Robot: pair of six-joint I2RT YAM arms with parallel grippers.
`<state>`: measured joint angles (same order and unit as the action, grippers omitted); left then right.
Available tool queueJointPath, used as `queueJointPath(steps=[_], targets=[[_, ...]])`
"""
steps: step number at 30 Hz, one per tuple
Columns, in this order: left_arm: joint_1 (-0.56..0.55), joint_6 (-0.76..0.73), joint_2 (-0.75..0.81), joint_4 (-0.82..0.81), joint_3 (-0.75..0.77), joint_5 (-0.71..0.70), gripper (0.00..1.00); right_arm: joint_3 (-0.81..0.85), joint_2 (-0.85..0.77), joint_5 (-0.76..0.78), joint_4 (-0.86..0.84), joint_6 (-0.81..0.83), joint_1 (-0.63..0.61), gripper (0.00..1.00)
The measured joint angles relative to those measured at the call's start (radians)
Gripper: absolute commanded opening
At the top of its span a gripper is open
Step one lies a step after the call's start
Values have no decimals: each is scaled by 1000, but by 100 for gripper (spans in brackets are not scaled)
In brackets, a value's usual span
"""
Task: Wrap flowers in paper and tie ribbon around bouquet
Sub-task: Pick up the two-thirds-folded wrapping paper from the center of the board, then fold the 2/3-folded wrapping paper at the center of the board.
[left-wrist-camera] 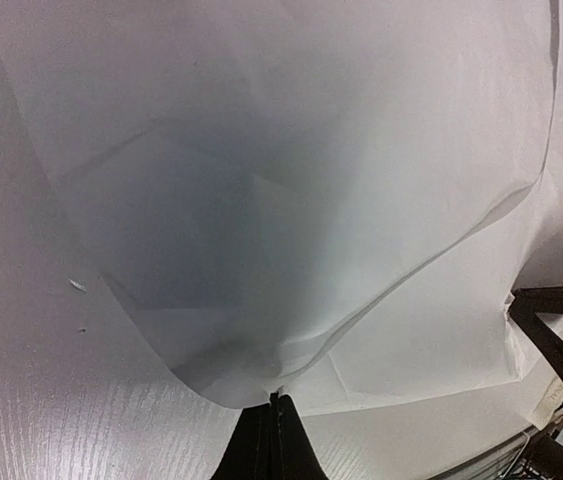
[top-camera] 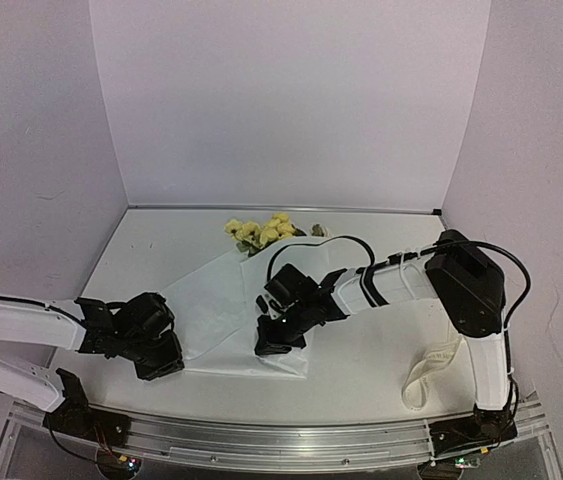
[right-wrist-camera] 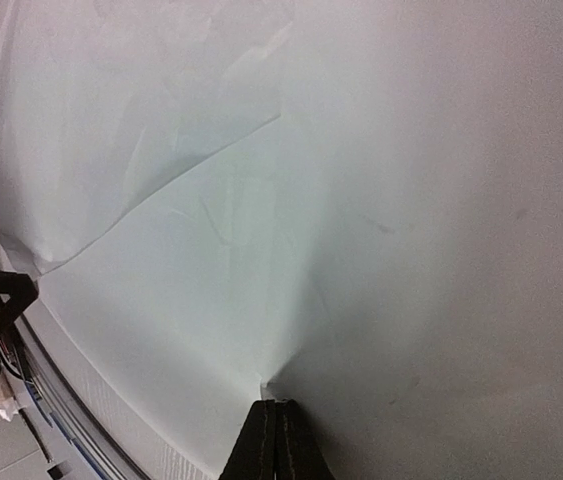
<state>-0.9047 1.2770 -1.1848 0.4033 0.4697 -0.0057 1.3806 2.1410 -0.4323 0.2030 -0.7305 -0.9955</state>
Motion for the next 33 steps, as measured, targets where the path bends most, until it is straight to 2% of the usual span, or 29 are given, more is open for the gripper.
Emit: queueJointPath(steps=[9,30,33], targets=[[0,-37,21,-1,1,-17,0,37,9,29,46,54,-18,6],[0,-46,18,-2,1,-20,0,116,-24,19,288,206,-33,7],[0,-46,18,-2,1,-24,0,115,-47,20,307,223,-33,11]])
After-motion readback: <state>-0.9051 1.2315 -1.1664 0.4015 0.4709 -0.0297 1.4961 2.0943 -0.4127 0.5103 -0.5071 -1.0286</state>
